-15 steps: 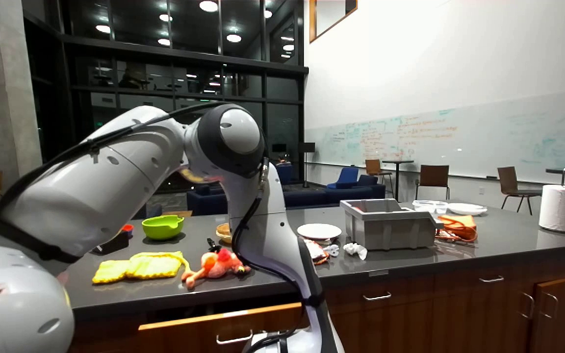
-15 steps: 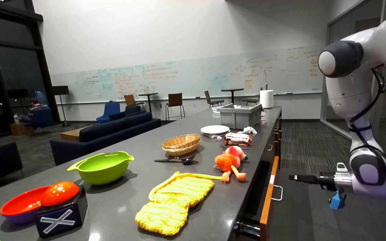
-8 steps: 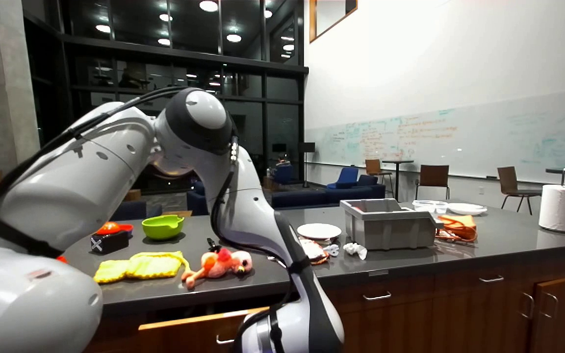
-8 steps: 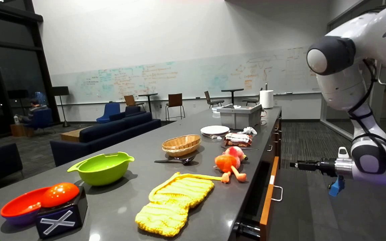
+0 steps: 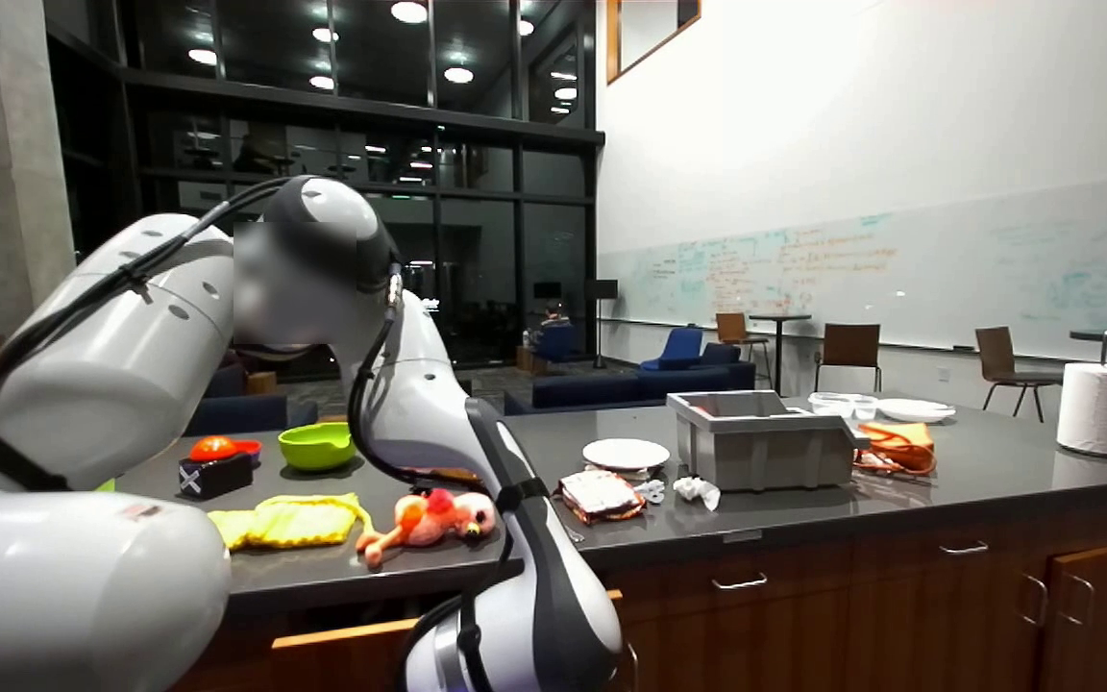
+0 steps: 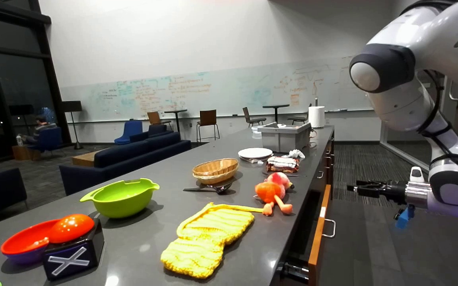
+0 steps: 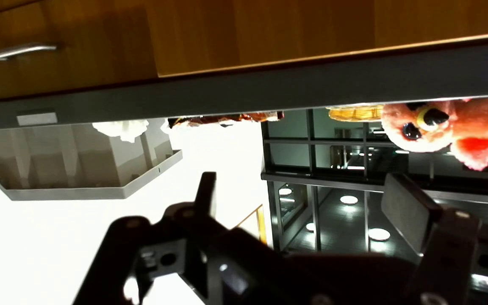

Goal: Open the first left drawer

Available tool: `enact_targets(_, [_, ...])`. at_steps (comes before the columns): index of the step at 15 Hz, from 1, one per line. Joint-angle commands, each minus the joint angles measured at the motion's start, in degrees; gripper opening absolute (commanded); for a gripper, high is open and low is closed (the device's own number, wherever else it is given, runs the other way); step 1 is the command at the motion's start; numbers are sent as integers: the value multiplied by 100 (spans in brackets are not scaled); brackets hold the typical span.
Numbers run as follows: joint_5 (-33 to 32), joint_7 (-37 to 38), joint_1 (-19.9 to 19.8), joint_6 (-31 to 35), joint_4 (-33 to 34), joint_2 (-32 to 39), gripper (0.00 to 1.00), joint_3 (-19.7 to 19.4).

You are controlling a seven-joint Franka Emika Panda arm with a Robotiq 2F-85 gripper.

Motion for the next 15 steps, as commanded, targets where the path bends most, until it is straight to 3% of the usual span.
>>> enact_targets(1, [-21, 0, -192, -780, -279, -55, 100, 27])
enact_targets(2, [-156, 2, -418, -1009, -281, -98, 100, 201])
enact_targets(3, [-70, 11, -183, -608, -137, -13, 100, 55])
enact_targets(15, [-74, 5, -226, -622, -102, -9, 100, 106])
